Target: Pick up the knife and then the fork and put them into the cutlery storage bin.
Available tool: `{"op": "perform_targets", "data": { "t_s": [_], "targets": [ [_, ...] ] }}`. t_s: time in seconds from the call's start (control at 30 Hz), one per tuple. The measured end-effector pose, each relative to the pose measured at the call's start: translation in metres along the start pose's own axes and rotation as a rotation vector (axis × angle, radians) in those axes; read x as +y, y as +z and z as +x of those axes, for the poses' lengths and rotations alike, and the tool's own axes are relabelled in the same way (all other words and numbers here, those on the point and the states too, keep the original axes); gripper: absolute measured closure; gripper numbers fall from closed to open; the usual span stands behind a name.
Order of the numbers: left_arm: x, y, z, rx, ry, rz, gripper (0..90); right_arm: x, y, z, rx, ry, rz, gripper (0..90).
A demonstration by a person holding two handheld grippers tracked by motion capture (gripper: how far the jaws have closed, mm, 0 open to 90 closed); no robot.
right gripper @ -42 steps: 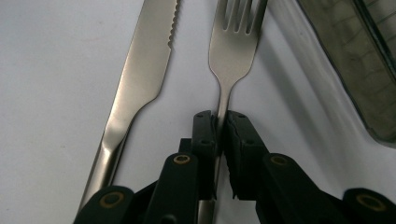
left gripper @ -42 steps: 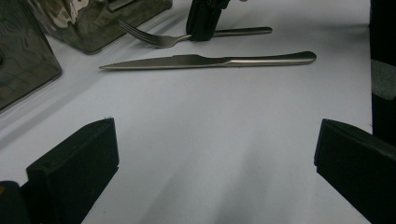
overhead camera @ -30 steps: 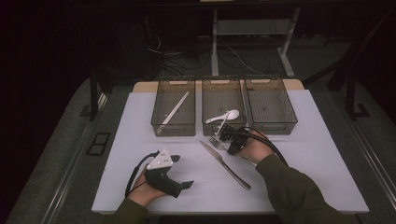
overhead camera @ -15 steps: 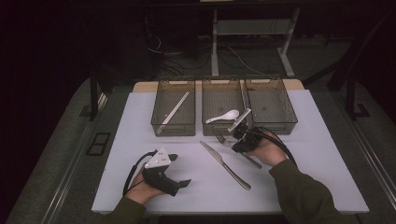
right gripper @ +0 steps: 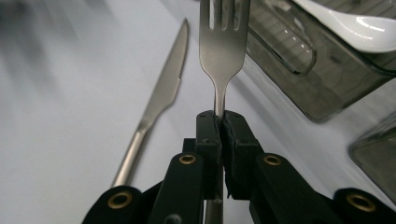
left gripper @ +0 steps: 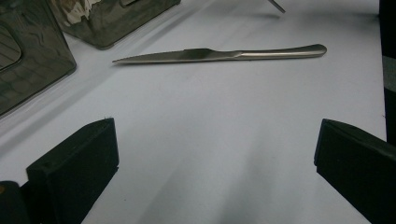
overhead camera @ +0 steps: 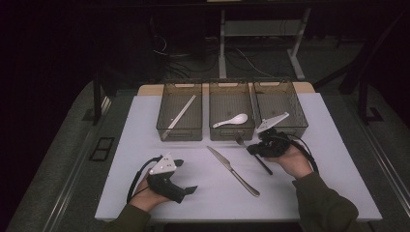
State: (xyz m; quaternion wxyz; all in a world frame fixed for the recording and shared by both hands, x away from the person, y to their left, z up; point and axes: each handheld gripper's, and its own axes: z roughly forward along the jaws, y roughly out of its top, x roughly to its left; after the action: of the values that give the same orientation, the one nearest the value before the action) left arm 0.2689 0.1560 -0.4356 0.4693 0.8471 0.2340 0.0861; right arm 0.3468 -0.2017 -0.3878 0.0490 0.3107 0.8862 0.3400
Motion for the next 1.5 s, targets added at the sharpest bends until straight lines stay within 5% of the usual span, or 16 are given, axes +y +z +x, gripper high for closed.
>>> {"op": "perform_targets", "data": {
  "t_s": [0.7, 1.5],
  "targets": [
    [0.000, 0.000, -0.001, -0.002, -0.002, -0.006, 0.0, -0.014, -0.050, -0.023, -0.020, 0.080, -0.238, 85.4],
    [0.001, 0.001, -0.002, 0.004, 0.000, -0.012, 0.0, -0.011, -0.093, -0.065, -0.146, 0.162, -0.349, 85.4]
  ]
}}
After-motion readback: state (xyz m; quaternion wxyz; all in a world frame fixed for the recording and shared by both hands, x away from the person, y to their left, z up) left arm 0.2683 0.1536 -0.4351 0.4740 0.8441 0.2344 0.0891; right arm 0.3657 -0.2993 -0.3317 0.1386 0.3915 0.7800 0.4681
